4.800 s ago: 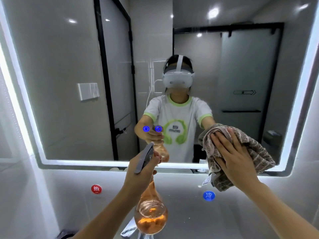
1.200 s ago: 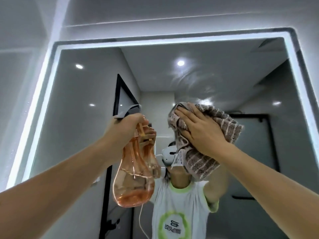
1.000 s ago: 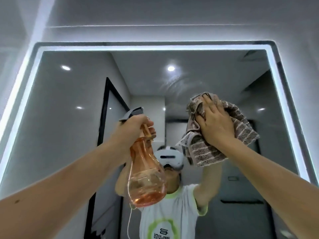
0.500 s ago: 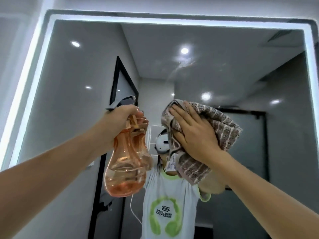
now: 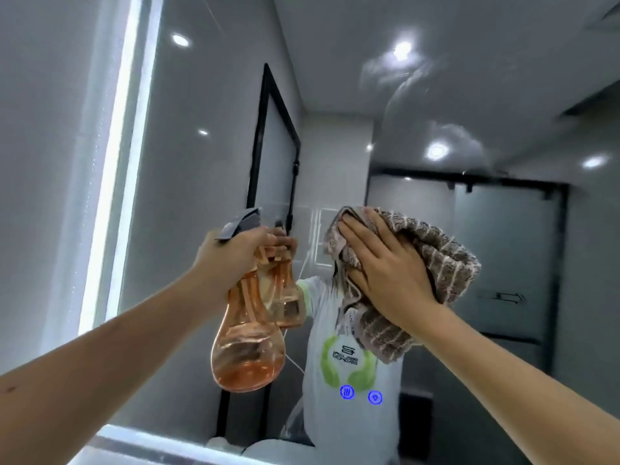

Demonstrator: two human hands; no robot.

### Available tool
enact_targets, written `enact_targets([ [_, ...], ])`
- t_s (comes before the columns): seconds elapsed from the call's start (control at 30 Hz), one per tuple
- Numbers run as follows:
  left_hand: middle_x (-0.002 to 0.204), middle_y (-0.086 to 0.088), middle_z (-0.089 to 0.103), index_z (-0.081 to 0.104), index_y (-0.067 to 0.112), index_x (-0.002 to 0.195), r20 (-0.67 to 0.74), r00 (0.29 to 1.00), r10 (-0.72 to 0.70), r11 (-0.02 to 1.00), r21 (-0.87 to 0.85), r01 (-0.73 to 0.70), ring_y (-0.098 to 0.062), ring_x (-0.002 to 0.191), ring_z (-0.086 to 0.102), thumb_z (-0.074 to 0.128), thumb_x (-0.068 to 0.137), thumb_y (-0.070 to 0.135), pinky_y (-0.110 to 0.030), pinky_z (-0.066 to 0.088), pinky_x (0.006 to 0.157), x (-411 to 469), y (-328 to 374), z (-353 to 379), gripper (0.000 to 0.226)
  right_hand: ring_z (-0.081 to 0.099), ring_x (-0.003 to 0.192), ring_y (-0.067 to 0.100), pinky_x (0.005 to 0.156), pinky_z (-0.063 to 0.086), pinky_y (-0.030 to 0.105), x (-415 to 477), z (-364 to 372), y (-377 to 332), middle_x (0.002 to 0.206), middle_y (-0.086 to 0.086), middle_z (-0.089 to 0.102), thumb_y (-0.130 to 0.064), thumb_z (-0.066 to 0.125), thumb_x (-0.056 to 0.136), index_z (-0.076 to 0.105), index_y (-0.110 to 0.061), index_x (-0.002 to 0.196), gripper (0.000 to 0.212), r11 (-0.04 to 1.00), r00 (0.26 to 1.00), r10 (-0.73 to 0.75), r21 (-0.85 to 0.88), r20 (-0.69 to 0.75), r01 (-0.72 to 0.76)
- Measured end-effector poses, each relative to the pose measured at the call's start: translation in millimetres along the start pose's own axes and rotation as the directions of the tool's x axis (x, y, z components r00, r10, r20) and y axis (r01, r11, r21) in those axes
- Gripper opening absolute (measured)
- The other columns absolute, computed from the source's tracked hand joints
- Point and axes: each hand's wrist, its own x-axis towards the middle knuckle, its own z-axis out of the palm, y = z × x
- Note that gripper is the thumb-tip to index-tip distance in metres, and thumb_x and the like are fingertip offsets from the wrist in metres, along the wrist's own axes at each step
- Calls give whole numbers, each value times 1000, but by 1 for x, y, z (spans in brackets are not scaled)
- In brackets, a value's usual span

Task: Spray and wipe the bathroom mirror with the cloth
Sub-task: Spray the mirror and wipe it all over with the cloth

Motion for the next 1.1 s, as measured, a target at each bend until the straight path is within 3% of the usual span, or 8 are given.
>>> enact_targets([
  [0.07, 47, 7, 65, 62, 13, 68, 9, 1000, -8, 1000, 6, 8, -3, 44, 61, 54, 81, 1, -16, 47, 44, -7, -5, -8, 20, 21, 136, 17, 97, 40, 39, -18, -1, 11, 142, 1, 44, -36, 35, 87, 38, -16, 136, 52, 998, 998, -59, 5, -25, 59],
  [0.13, 63, -2, 66, 59, 14, 67, 1, 1000, -12, 998, 64, 12, -15, 62, 63, 56, 81, 3, -23, 51, 60, -11, -11, -21, 19, 21, 137, 18, 98, 39, 44, -12, -6, 17, 142, 2, 43, -38, 33, 88, 37, -16, 137, 53, 999, 999, -36, 39, -31, 37],
  [0.2, 79, -13, 62, 58, 14, 70, 2, 1000, -9, 994, 112, 8, -26, 77, 58, 57, 81, 5, -34, 46, 72, -10, -13, -37, 14, 22, 138, 21, 99, 37, 49, 10, -10, 14, 145, 4, 39, -40, 29, 87, 36, -15, 138, 57, 995, 997, 61, 79, -42, -57],
  [0.37, 80, -11, 59, 57, 16, 73, -34, 999, 29, 992, 126, -24, -27, 82, 55, 57, 83, 8, -36, 43, 74, -5, -16, -63, 13, 18, 141, 26, 100, 34, 46, 61, -3, -26, 149, 4, 32, -42, 20, 86, 31, -12, 140, 63, 966, 965, 239, 123, -105, -225],
  [0.63, 80, -17, 57, 57, 16, 71, -13, 999, 50, 992, 120, -48, -31, 80, 53, 58, 83, 10, -45, 46, 77, 4, -23, -43, 13, 40, 131, 26, 92, 46, 40, 50, -5, -33, 137, 3, 50, -39, 30, 86, 46, -13, 132, 56, 998, 998, -66, -6, -16, 66],
  [0.73, 72, -7, 63, 61, 16, 67, 22, 997, 75, 995, 64, -76, -21, 68, 59, 57, 82, 10, -32, 49, 65, 8, -12, -21, 17, 22, 140, 22, 103, 35, 40, 56, -9, -24, 147, 0, 35, -37, 32, 91, 34, -16, 140, 53, 996, 998, -69, 54, -6, 69],
  [0.87, 72, -2, 66, 62, 16, 67, 37, 996, 85, 996, -19, -84, -11, 61, 63, 55, 81, 8, -17, 46, 45, 12, 5, 9, 18, -4, 143, 13, 111, 19, 38, 71, -29, 15, 156, -6, 8, -34, 33, 97, 11, -21, 146, 56, 993, 997, 78, 93, -13, -77],
  [1.1, 74, 1, 68, 62, 17, 72, 63, 988, 144, 990, -26, -142, -10, 67, 65, 54, 82, 8, -12, 46, 45, 7, 21, 46, 15, -9, 142, 13, 112, 18, 39, 65, -52, 87, 156, -6, 1, -36, 28, 97, 4, -20, 146, 57, 959, 961, 277, 66, -23, -275],
])
